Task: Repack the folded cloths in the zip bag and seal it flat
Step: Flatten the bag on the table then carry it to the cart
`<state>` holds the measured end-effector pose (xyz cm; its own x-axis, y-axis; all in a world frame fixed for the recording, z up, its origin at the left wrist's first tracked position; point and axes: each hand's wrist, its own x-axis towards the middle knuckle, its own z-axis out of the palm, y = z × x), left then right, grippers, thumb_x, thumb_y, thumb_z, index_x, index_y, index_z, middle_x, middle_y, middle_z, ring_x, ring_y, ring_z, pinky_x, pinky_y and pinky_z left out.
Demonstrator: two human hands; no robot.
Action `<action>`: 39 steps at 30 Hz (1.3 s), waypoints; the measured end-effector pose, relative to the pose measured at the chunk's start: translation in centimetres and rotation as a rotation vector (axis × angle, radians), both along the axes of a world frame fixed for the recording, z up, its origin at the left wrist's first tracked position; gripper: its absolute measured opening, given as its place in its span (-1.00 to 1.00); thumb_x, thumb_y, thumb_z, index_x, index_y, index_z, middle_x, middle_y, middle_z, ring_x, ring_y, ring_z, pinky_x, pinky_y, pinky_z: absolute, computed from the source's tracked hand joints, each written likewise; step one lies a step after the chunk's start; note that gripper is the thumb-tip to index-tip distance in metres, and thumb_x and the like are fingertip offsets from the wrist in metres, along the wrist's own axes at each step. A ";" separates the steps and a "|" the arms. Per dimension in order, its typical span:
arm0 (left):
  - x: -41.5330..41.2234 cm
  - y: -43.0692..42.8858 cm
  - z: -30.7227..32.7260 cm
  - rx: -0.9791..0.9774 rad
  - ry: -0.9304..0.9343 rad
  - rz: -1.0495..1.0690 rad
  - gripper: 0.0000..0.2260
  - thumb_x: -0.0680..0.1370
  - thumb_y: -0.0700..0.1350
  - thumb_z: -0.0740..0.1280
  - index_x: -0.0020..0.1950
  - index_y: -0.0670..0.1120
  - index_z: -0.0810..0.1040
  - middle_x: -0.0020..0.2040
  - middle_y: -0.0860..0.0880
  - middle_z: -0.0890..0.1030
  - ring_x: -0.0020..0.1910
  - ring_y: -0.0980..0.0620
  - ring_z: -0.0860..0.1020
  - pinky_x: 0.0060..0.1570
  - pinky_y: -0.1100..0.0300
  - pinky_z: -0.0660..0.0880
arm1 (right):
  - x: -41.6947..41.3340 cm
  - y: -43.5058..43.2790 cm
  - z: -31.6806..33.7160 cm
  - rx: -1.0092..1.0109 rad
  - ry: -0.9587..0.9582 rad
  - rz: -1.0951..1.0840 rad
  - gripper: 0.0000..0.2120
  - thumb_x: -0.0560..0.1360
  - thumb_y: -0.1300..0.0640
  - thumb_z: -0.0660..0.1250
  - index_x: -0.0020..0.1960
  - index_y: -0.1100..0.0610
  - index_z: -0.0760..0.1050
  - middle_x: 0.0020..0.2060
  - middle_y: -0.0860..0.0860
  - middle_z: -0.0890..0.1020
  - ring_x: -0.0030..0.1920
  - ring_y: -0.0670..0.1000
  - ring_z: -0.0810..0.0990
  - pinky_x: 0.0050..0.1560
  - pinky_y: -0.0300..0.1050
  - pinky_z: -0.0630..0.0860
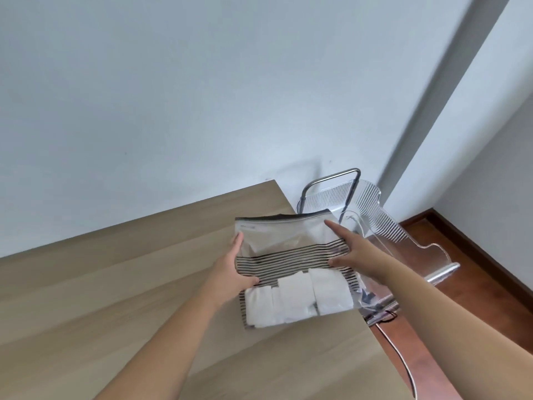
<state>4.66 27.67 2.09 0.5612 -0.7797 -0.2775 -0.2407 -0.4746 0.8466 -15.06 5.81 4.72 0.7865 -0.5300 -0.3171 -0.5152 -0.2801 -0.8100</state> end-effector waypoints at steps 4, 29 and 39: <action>-0.9 -3.7 0.1 -0.009 -0.147 -0.067 -0.03 0.32 -0.19 0.54 0.54 0.02 -0.03 0.55 0.11 0.05 0.49 0.16 0.08 0.34 0.36 0.01 | -0.8 -2.4 -0.6 -0.126 0.058 -0.118 -0.17 0.37 0.28 0.47 0.49 -0.12 0.17 0.49 0.05 0.26 0.36 0.06 0.40 0.24 -0.25 0.26; -14.0 -27.1 -7.0 0.507 -0.399 -0.140 -0.10 0.46 -0.19 0.40 0.51 -0.13 -0.24 0.55 -0.04 -0.26 0.29 -0.10 0.46 0.22 0.06 0.44 | -6.2 -23.7 -10.8 -0.221 0.373 0.134 -0.22 0.44 0.27 0.31 0.51 -0.15 0.05 0.25 0.13 0.55 -0.24 -0.01 0.57 -0.23 -0.18 0.47; -13.6 -27.7 -11.6 0.722 -0.259 -0.137 -0.01 0.40 -0.03 0.48 0.51 -0.18 -0.22 0.48 -0.24 -0.40 0.44 -0.18 0.27 0.34 0.01 0.35 | -5.6 -24.0 -16.4 -0.246 0.593 0.313 -0.09 0.42 0.18 0.38 0.54 -0.03 -0.15 0.34 0.22 0.44 0.25 0.18 0.51 0.25 -0.01 0.41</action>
<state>-8.90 0.02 -9.47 0.5892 -0.5225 -0.6162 -0.4845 -0.8389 0.2480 -20.70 -18.21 -11.64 0.6456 -0.4189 -0.6385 -0.7150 -0.6251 -0.3129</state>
